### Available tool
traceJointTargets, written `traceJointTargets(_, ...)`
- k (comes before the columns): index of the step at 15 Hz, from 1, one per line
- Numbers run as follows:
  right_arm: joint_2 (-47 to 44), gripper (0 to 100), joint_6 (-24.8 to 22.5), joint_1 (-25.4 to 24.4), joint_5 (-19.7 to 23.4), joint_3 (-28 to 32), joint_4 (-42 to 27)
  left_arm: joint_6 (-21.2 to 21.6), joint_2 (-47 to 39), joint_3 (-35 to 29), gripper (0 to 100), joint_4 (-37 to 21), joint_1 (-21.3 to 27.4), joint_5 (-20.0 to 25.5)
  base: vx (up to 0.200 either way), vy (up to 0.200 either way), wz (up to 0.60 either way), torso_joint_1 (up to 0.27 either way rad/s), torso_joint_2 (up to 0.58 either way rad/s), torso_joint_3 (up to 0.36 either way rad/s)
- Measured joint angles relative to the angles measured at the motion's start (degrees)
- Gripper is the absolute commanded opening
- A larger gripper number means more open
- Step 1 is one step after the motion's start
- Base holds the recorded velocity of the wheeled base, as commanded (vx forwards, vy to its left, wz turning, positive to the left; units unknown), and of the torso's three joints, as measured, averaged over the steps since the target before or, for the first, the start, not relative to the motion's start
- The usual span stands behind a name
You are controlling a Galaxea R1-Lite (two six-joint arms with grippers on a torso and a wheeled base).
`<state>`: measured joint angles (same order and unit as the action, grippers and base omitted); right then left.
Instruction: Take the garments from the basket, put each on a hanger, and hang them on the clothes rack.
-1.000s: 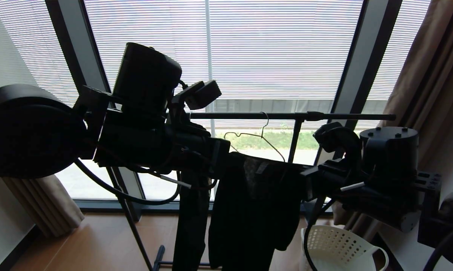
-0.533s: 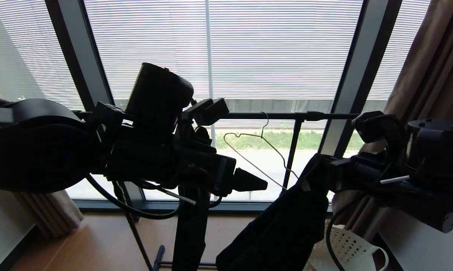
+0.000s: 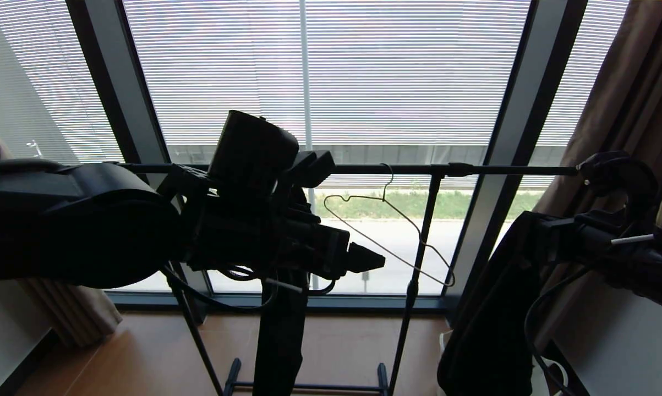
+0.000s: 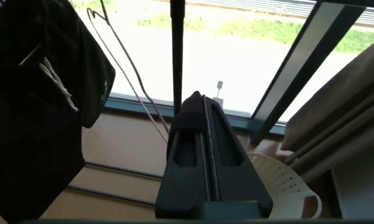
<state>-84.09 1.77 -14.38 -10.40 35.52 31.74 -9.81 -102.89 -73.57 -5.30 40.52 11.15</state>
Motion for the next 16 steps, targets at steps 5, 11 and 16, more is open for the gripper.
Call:
traceJointTargets(5,-0.48,0,-0.18,3.61,0.06,0.41,0.16,0.89,-3.25,0.15,100,0.85,0.22,-1.55,0.0,-0.2,0.0,0.005,0.0,0.002)
traceJointTargets(11,-0.63,0,-0.21,3.91,0.02,0.41,0.22,1.01,-5.57,-0.93,100,1.23,0.49,-4.1,0.0,-0.033,0.0,0.0,0.0,0.0)
traceJointTargets(16,-0.48,0,-0.21,3.89,0.04,0.24,0.39,-0.96,-16.37,-13.14,100,1.17,0.51,-13.64,0.0,0.0,0.0,0.0,0.0,0.0)
